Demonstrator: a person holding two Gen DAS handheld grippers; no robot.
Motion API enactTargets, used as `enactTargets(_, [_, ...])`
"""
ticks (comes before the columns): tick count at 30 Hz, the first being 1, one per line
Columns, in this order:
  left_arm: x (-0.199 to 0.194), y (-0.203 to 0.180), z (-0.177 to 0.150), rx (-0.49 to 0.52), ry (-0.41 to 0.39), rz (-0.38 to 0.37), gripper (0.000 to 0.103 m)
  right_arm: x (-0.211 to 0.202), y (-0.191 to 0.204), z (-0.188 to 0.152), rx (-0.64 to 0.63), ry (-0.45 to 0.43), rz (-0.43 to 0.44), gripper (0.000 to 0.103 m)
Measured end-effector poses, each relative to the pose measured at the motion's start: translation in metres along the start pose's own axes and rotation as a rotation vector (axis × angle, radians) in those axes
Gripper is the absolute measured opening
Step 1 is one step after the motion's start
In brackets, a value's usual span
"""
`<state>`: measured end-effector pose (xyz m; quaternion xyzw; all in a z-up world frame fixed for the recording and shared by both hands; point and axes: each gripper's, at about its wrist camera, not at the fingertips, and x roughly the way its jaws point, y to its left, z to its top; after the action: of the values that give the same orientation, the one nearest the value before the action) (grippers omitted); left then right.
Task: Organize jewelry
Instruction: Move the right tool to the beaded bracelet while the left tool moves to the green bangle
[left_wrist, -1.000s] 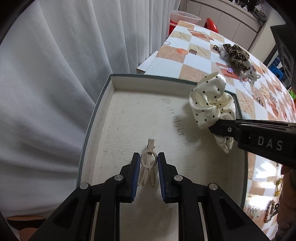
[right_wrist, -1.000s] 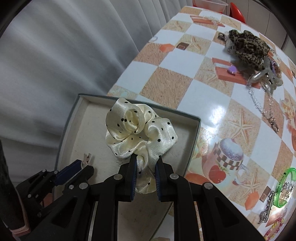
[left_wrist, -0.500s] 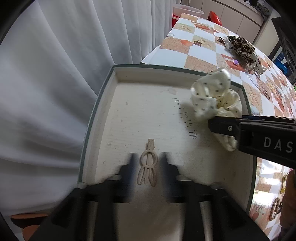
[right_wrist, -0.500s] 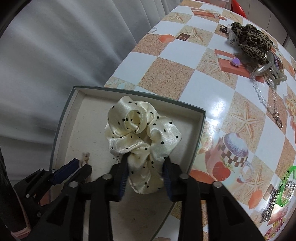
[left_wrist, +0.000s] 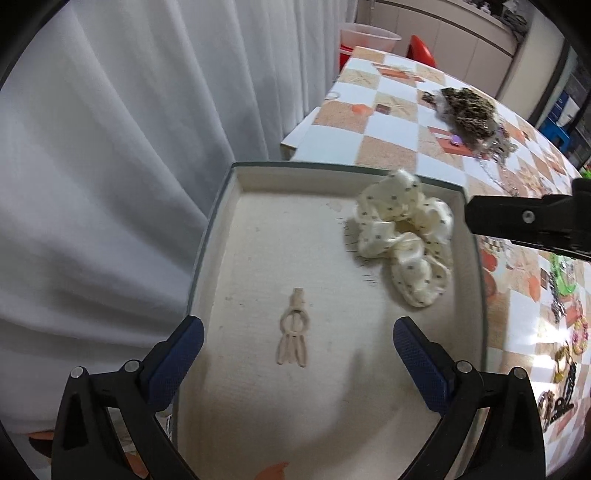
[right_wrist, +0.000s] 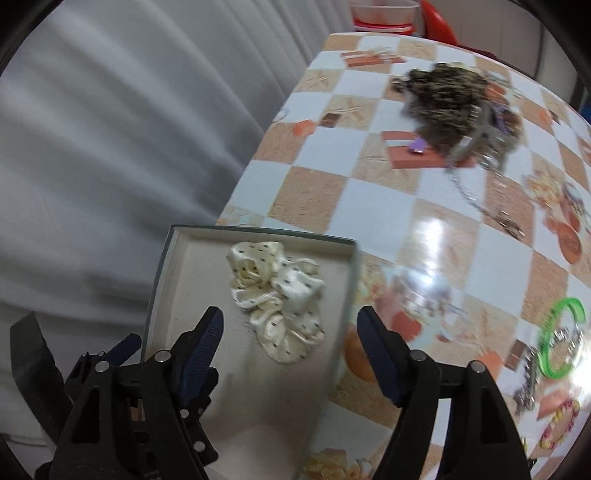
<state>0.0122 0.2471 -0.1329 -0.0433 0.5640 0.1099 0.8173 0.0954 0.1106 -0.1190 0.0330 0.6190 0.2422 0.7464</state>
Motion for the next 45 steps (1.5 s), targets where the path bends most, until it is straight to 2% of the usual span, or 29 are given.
enactTargets(2, [-0.005,-0.008,0.001,0.019,0.003,-0.010,0.103,-0.010,-0.016,-0.007,0.032,-0.012,-0.001,0.080])
enactTargets(4, [-0.009,-0.019,0.003,0.038,0.012,-0.033,0.103,-0.020,-0.032,-0.010,0.067,-0.029,-0.008,0.088])
enactTargets(10, [-0.026,-0.059,0.009,0.096,0.005,-0.069,0.103,-0.061,-0.081,-0.036,0.174,-0.091,-0.019,0.089])
enactTargets(15, [-0.036,-0.100,0.017,0.149,-0.013,-0.110,0.103,-0.090,-0.128,-0.063,0.254,-0.091,-0.105,0.089])
enactTargets(28, [-0.027,-0.192,0.022,0.270,0.039,-0.186,0.103,-0.142,-0.233,-0.156,0.472,-0.053,-0.290,0.089])
enactTargets(33, [-0.020,-0.215,0.029,0.288,0.048,-0.207,0.103,-0.141,-0.251,-0.190,0.525,-0.014,-0.321,0.089])
enactTargets(37, [-0.014,-0.233,0.036,0.297,0.051,-0.227,0.103,-0.134,-0.253,-0.204,0.542,0.010,-0.325,0.089])
enactTargets(41, [-0.007,-0.251,0.043,0.314,0.050,-0.245,0.103,-0.127,-0.256,-0.209,0.540,0.019,-0.322,0.089])
enactTargets(45, [0.000,-0.266,0.050,0.331,0.046,-0.256,0.103,-0.129,-0.267,-0.201,0.544,-0.008,-0.347,0.089])
